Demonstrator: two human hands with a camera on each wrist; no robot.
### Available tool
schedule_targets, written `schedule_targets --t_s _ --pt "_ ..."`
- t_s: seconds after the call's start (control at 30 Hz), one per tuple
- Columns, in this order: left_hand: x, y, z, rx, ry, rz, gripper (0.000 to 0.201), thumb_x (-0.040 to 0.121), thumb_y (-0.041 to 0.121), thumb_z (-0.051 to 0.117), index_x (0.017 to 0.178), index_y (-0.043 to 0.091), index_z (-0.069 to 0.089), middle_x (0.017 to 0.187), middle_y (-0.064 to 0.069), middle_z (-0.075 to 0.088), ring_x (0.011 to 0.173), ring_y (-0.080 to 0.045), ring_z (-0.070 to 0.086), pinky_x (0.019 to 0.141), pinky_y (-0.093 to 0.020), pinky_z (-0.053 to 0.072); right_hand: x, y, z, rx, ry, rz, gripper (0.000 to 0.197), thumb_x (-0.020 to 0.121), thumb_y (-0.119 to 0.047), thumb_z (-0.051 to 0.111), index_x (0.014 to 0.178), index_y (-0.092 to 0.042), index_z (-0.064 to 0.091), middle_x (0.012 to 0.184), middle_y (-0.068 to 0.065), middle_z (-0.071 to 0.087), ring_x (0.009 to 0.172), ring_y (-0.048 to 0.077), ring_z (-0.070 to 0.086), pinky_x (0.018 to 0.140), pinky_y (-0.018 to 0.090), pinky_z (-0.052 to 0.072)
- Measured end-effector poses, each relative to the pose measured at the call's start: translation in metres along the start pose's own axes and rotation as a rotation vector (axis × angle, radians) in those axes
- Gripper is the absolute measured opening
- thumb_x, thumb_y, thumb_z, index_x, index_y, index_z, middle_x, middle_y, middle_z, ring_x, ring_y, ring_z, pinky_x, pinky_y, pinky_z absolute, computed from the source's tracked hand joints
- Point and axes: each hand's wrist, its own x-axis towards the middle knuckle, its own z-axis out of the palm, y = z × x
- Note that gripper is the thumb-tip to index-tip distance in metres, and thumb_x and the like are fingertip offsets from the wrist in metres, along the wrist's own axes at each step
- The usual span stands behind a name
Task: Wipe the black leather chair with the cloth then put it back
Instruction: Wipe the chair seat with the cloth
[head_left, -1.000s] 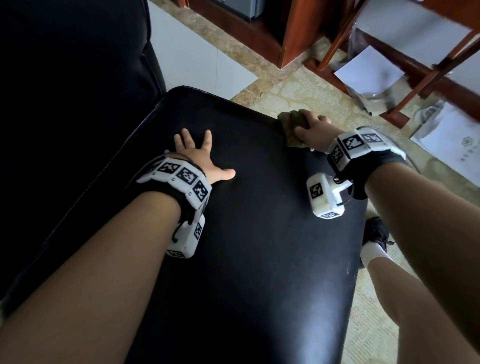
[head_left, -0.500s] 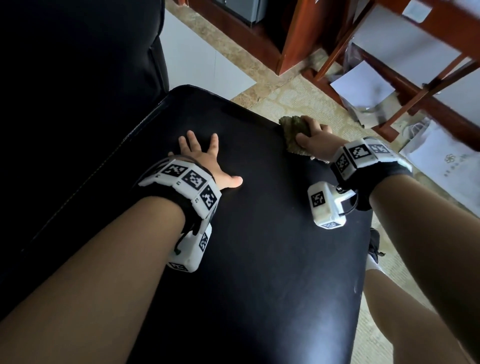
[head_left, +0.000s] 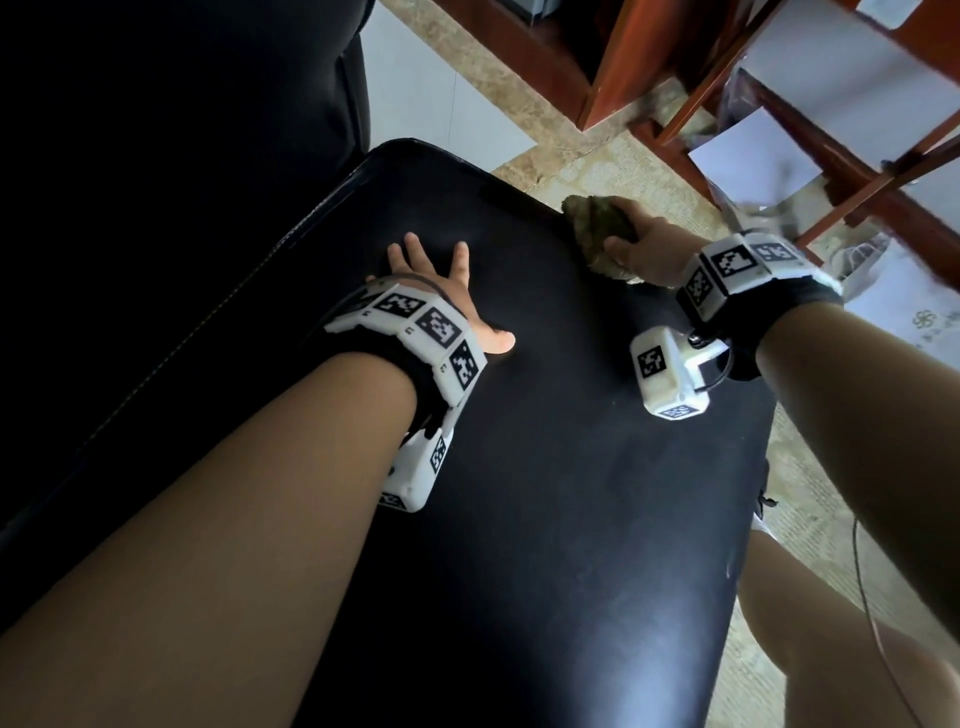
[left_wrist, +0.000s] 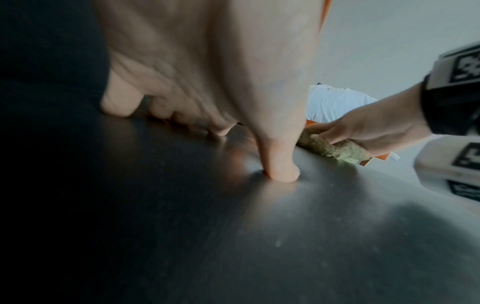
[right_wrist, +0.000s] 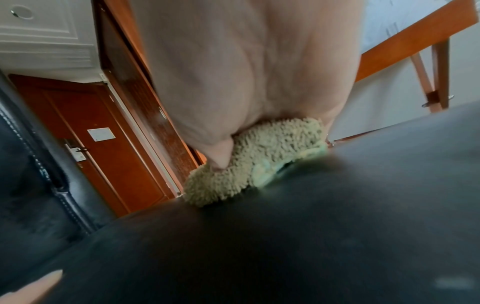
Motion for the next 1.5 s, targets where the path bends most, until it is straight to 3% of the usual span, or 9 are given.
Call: schedule_targets --t_s 0.33,0.53,0.73,0.87,1.0,1.1,1.2,1.37,1.5 --pt "-0.002 0.003 -0.001 0.033 -0.001 0.061 0.105 0.076 0.070 0.053 0.148 0.029 -0.013 0.153 -0.017 -0.022 0.142 -0.034 -0.014 0.110 -0.059 0.011 -0.017 0.041 -0.003 0.007 -0.031 0.120 0.053 0.098 -0.029 0.038 0.147 -0.028 0.017 0.140 0.020 0.037 0.123 0.037 0.042 0.104 0.040 0.031" --pt "-0.001 0.000 -0.004 0.048 -0.027 0.067 0.106 0.077 0.072 0.050 0.147 0.029 -0.016 0.152 -0.017 -0.025 0.142 -0.034 -0.015 0.110 -0.058 0.011 -0.004 -0.008 -0.002 -0.057 -0.067 -0.012 0.053 0.100 -0.033 0.031 0.146 -0.038 0.006 0.147 0.010 0.023 0.113 0.033 0.047 0.086 0.030 0.032" --pt "0.004 -0.005 0.001 0.056 -0.007 0.091 0.105 0.076 0.074 0.047 0.147 0.028 -0.016 0.153 -0.018 -0.022 0.143 -0.034 -0.013 0.111 -0.054 0.016 0.025 -0.055 -0.009 -0.129 -0.074 -0.117 0.052 0.101 -0.028 0.031 0.148 -0.028 0.009 0.132 0.019 0.046 0.114 0.031 0.050 0.090 0.031 0.034" --pt "0.002 -0.009 -0.006 0.121 -0.013 0.133 0.104 0.077 0.073 0.047 0.148 0.028 -0.014 0.154 -0.020 -0.016 0.144 -0.035 -0.005 0.109 -0.051 0.025 0.022 -0.057 0.000 -0.066 -0.022 -0.106 0.055 0.100 -0.031 0.033 0.147 -0.029 0.004 0.138 0.019 0.034 0.090 0.028 0.052 0.077 0.032 0.035" --pt "0.002 -0.019 -0.021 0.201 0.008 0.210 0.093 0.083 0.057 0.054 0.149 0.032 -0.007 0.156 -0.017 -0.002 0.143 -0.031 0.011 0.104 -0.046 0.031 0.017 -0.053 0.003 -0.044 -0.012 -0.163 0.062 0.094 -0.040 0.046 0.143 -0.023 0.012 0.138 0.013 0.031 0.112 0.034 0.049 0.085 0.036 0.038" --pt "0.008 -0.033 -0.024 0.183 0.077 0.234 0.096 0.079 0.056 0.059 0.149 0.030 -0.002 0.157 -0.011 0.002 0.142 -0.027 0.014 0.109 -0.045 0.024 0.021 -0.071 0.003 -0.066 -0.027 -0.232 0.065 0.092 -0.040 0.050 0.144 -0.029 0.013 0.140 0.011 0.031 0.115 0.033 0.047 0.088 0.035 0.036" --pt "0.012 -0.043 -0.025 0.036 0.013 0.173 0.107 0.074 0.059 0.065 0.149 0.030 -0.007 0.156 -0.010 -0.017 0.144 -0.026 -0.011 0.116 -0.046 0.005 0.030 -0.095 0.007 -0.089 0.018 -0.250 0.056 0.096 -0.034 0.044 0.144 -0.025 0.017 0.135 0.014 0.036 0.103 0.033 0.055 0.083 0.035 0.042" --pt "0.017 -0.045 -0.027 -0.085 -0.038 0.181 0.109 0.074 0.054 0.069 0.148 0.033 -0.008 0.154 -0.009 -0.023 0.142 -0.027 -0.020 0.115 -0.045 -0.003 0.047 -0.123 -0.002 -0.053 0.029 -0.251 0.046 0.097 -0.025 0.044 0.140 -0.019 0.029 0.117 0.009 0.057 0.078 0.019 0.057 0.053 0.017 0.037" --pt "0.014 -0.045 -0.030 -0.071 -0.058 0.167 0.107 0.076 0.053 0.068 0.148 0.035 -0.009 0.155 -0.008 -0.022 0.143 -0.028 -0.017 0.115 -0.045 0.001 0.055 -0.148 0.000 -0.050 0.045 -0.295 0.049 0.098 -0.024 0.043 0.144 -0.022 0.027 0.128 0.010 0.054 0.101 0.025 0.058 0.077 0.023 0.039"
